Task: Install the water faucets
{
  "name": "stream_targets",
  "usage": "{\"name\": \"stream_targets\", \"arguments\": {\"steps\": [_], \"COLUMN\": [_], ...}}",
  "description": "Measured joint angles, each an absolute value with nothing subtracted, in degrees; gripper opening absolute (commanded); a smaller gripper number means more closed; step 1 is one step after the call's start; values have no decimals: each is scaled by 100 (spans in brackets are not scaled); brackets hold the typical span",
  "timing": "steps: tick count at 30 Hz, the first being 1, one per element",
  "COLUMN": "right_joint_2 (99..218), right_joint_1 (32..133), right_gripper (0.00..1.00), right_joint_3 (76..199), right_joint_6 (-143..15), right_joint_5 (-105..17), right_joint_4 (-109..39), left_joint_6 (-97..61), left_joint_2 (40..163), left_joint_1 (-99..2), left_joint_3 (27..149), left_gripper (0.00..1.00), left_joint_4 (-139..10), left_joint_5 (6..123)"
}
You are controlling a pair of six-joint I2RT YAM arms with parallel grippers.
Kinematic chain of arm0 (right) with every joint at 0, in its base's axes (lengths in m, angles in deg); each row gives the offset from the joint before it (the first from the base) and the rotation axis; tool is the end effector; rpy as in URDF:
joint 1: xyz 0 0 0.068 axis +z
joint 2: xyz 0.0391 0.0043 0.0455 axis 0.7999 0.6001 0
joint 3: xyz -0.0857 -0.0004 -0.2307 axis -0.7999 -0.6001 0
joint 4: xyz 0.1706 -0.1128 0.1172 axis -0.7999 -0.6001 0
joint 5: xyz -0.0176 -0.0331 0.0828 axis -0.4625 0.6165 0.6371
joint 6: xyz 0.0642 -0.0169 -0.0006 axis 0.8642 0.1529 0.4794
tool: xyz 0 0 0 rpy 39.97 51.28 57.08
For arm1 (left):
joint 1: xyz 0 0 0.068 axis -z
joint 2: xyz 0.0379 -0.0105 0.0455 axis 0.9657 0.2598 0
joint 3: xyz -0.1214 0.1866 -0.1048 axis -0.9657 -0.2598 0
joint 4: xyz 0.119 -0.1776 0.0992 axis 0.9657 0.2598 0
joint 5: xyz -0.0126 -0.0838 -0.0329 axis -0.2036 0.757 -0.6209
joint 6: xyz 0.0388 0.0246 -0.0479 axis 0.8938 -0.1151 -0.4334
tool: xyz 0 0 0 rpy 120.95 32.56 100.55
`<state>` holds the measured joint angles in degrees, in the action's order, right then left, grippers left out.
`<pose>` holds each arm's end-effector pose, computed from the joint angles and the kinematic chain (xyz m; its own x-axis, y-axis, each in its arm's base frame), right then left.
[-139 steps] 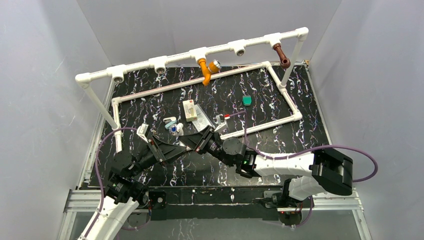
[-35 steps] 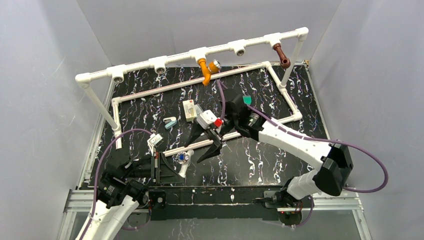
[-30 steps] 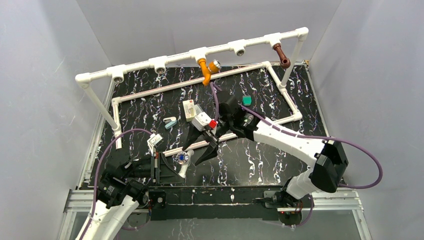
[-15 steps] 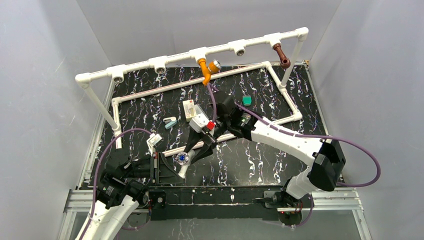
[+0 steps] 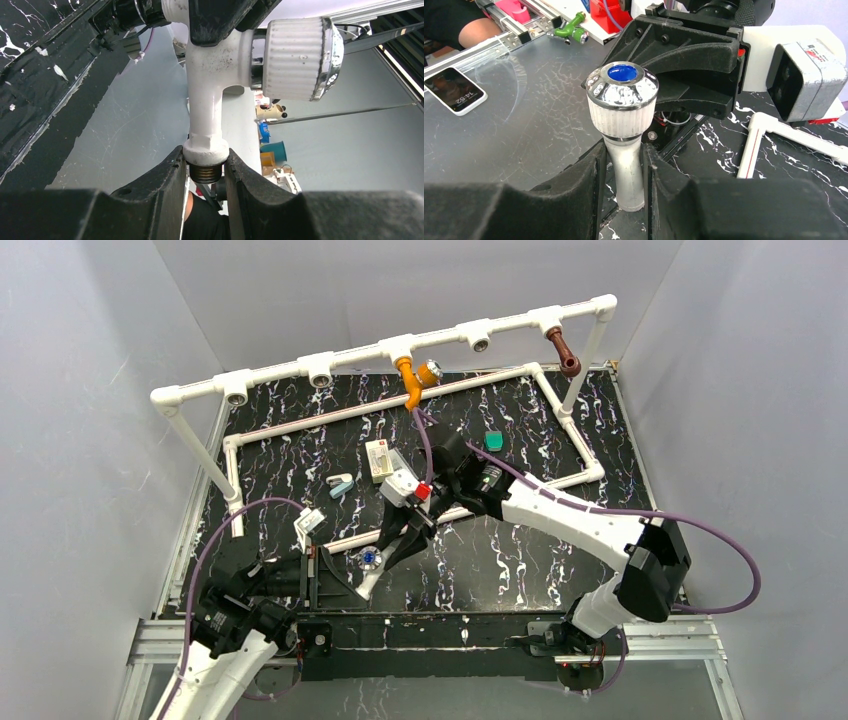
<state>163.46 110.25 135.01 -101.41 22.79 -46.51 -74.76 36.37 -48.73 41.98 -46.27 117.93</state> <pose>0.1251 0.2867 0.3239 0.1649 0.0010 -0.9863 -0.7189 -0.6845 -0.1209 0.0498 -0.0761 0.2736 -0.9241 -0.0377 -0.3803 0.3800 0.0132 -0.9249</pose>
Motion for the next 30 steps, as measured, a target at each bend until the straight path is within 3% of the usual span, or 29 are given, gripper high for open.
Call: {"name": "stream_targets", "arguments": {"steps": [4, 11, 20, 30], "right_joint_2": [16265, 15524, 14243, 14042], "right_joint_1": [11025, 11027, 11031, 11042], "right_gripper": [1, 1, 1, 1], "right_joint_3": [13477, 12819, 11255, 10181], "right_joint_6": [-10133, -9597, -7809, -5670], "right_joint_5": [2145, 1341, 237, -843], "right_joint_4": [-4734, -4328, -2483, -280], "left_joint_6": [-7223, -6281, -5701, -5404], "left_joint_2": [3749, 4260, 4427, 4453], "left_joint_1": [-4873, -4873, -4873, -4873], "left_joint_3": [4357, 4919, 5177, 5531], "left_gripper": [49, 69, 72, 73], "left_joint_4": [-4349, -3645, -3326, -3344], "left_joint_5": [11686, 11128, 10405, 9828]}}
